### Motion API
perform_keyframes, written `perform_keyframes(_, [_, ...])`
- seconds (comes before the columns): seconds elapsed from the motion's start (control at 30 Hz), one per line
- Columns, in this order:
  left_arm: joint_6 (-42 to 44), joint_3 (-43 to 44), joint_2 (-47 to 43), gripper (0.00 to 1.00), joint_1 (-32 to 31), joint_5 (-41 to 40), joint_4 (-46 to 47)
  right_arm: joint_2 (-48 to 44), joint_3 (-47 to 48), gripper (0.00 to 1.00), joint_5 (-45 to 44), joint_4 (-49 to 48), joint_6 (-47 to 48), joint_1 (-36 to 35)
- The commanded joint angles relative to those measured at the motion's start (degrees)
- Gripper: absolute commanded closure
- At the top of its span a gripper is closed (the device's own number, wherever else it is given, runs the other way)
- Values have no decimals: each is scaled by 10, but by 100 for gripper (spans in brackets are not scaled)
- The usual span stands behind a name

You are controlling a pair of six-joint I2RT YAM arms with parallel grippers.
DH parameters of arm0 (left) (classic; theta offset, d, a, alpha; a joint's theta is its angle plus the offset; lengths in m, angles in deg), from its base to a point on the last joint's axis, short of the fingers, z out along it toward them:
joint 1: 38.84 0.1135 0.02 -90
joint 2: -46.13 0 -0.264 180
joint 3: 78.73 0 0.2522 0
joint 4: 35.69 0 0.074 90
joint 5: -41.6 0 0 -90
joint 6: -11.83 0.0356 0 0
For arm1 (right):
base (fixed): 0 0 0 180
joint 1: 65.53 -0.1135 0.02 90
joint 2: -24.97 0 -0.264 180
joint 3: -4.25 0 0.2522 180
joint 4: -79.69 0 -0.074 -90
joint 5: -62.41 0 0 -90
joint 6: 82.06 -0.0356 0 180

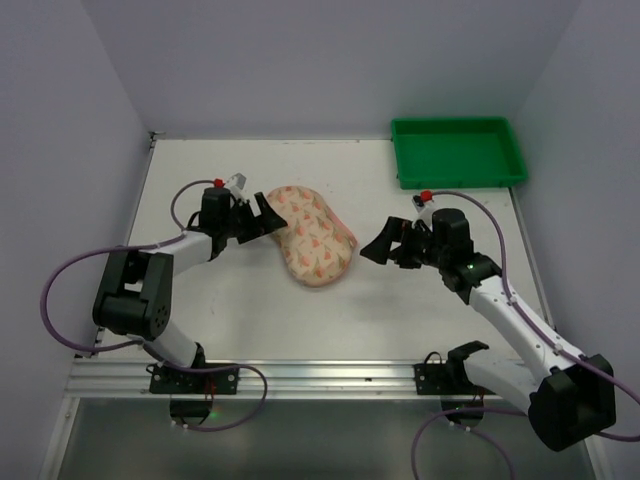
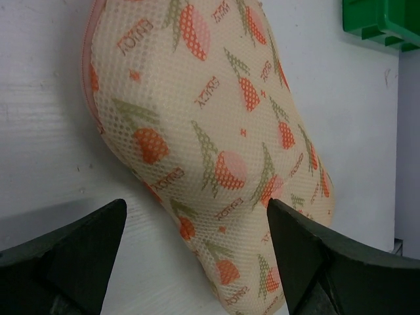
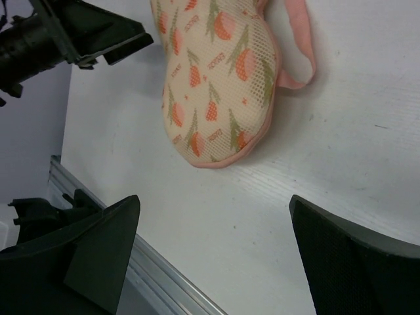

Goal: Unzip the laundry bag and remove the bra

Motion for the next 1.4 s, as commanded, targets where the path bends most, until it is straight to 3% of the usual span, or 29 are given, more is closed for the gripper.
perform_keyframes(0.0, [-35,-37,8,10,-3,54,94,-28,-17,2,29,-53,9,-8])
perform_keyframes(0.23, [-55,-84,39,21,-40,82,178,-34,-26,2,25,-45,23,-22])
perform_keyframes(0.4, [-76,-117,45,24,-65,87,210,-41,-36,2,18,-52,27,-30])
perform_keyframes(0.67, [-125,-172,25,50,-88,79,260,-34,-45,2,1,-53,26,-56])
perform_keyframes(0.73, [-137,-166,18,59,-109,75,262,-34,-53,2,-19,-61,24,-73])
perform_keyframes(0.9, [-195,-149,-8,93,-138,56,261,-20,-75,5,-73,-82,25,-122])
perform_keyframes(0.97, [-212,-136,-21,98,-142,39,238,-12,-79,6,-116,-83,25,-153])
perform_keyframes(1.17, [-228,-58,-50,100,-148,0,86,18,-83,20,-188,-109,20,-239])
perform_keyframes(1.37, [-291,-38,-77,100,-148,-23,30,61,-69,34,-215,-137,20,-292])
